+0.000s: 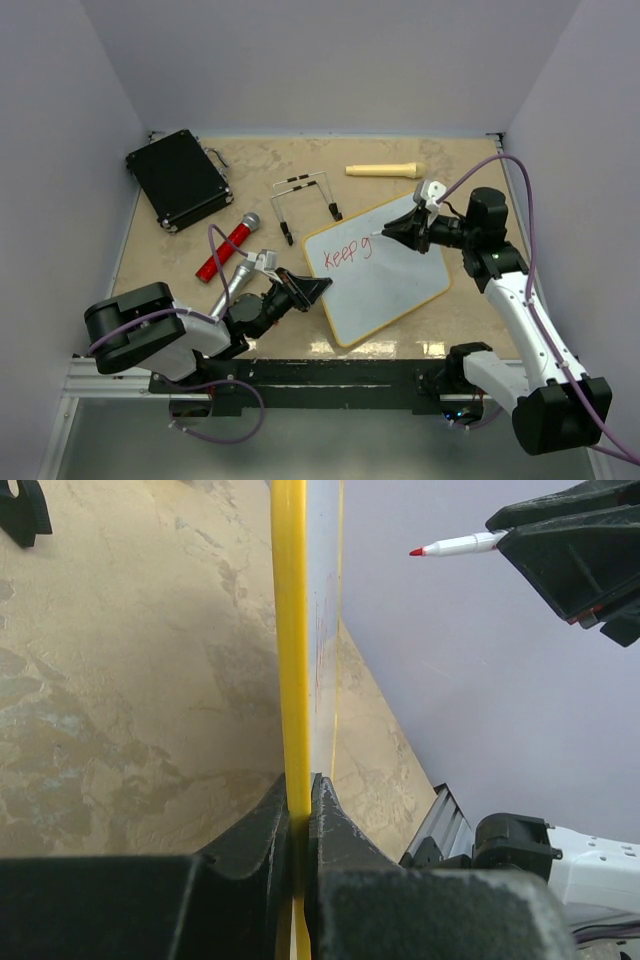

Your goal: Write a sentence on the whiteboard

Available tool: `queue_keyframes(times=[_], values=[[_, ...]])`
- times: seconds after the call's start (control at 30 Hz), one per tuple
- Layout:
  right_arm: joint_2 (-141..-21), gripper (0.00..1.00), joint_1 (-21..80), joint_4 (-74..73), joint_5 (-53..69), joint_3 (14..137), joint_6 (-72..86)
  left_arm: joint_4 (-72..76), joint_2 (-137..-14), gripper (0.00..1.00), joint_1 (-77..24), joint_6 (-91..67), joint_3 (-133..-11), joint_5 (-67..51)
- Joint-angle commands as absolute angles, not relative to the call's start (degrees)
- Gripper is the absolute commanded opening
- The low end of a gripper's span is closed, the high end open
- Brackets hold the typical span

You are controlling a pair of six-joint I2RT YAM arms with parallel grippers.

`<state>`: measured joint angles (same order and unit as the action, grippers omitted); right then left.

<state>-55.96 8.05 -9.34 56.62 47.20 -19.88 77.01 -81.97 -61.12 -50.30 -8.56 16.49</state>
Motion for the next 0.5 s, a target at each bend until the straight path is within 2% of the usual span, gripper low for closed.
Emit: queue_keyframes(times=[0.0,0.27,0.47], values=[[-54.93,0.0,7.56,-6.77,58.45,46.32,-18.81,77.26,-81.38,0.0,-61.17,-45.35,-9.58,13.45],[-54.32,0.0,7.65,-5.18,58.36,44.29,-19.43,77.7,-82.09,0.0,-61.17,-45.88,-10.64,12.04],[-56.68,0.0,7.56,-18.26,53.27,52.46,-27.5,78.22,-81.91,0.0,-61.17,-46.84,-10.55,11.78]])
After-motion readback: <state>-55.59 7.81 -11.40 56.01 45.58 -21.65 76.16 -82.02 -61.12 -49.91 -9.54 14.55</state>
